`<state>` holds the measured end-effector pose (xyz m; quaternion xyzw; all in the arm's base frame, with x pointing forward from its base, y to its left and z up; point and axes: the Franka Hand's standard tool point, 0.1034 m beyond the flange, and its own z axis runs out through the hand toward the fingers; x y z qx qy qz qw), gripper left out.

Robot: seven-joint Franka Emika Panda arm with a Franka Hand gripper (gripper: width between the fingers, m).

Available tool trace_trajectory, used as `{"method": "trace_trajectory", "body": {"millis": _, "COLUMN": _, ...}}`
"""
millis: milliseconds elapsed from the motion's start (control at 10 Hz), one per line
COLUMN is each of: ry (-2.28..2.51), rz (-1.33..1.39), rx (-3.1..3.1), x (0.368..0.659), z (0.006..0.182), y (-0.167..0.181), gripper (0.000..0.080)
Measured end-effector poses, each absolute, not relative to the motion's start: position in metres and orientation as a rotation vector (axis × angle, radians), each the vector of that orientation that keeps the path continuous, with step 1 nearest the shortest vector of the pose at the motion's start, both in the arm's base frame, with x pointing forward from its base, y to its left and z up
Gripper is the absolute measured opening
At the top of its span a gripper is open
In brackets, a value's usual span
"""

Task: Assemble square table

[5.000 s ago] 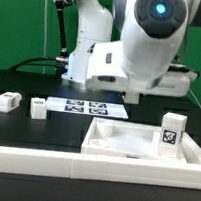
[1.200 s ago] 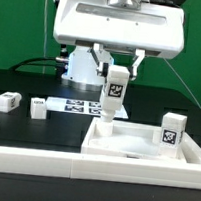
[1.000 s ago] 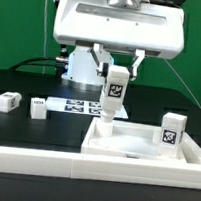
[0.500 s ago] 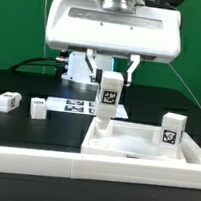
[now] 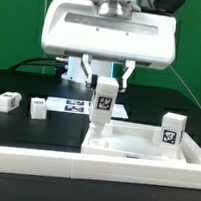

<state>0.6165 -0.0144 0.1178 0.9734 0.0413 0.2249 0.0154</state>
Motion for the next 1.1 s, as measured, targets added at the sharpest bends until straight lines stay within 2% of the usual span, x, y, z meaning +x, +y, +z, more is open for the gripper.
{"method": "trace_trajectory", "body": {"millis": 1100, "ry": 0.155, "rz": 0.658, "rx": 3.037, "x": 0.607, "z": 0.091, "y": -0.005, "gripper": 0.0290}}
